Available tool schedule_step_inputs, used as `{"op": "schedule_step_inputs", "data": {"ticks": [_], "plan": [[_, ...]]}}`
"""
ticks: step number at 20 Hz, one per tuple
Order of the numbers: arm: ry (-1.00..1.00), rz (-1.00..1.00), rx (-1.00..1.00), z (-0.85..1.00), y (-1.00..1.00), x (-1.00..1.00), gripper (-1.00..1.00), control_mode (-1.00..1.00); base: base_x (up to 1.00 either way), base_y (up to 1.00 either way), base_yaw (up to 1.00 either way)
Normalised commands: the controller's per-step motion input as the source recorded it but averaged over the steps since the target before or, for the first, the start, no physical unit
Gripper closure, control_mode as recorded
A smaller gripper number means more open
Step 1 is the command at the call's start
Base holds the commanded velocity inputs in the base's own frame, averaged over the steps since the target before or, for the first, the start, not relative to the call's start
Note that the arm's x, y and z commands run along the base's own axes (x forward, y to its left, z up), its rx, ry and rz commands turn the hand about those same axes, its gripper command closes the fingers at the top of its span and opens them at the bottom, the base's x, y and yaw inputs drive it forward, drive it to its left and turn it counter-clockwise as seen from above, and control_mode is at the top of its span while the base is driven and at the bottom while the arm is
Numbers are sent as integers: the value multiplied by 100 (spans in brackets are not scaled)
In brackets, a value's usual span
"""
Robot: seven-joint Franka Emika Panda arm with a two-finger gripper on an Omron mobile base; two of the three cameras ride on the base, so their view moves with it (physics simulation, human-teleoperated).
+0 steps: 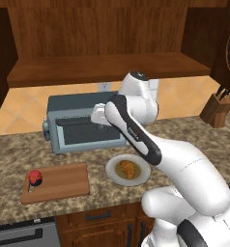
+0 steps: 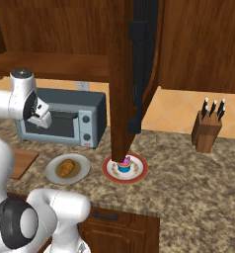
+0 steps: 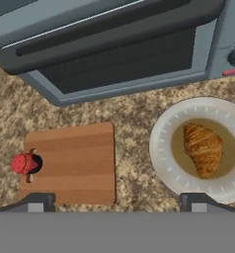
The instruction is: From the different types of pastries on the counter, select a croissant and place it on the cutting board. Then retrieve a jar of jam from the cabinet and place it alongside the croissant on the cutting board.
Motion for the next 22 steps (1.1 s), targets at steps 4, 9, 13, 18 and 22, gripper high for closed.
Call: {"op": "schedule_step_inputs", "data": {"ticks": [4, 9, 13, 18, 22], "plan": [[2, 1, 2, -14, -36, -20, -100, -100, 0, 0, 0], [0, 3, -11, -94, -84, -100, -100, -100, 0, 0, 0], [0, 1, -8, -71, -64, -94, -100, -100, 0, 0, 0], [0, 0, 2, -6, -20, -60, -100, -100, 0, 0, 0], [-14, 10, 1, 3, -40, 19, -100, -100, 0, 0, 0]]}}
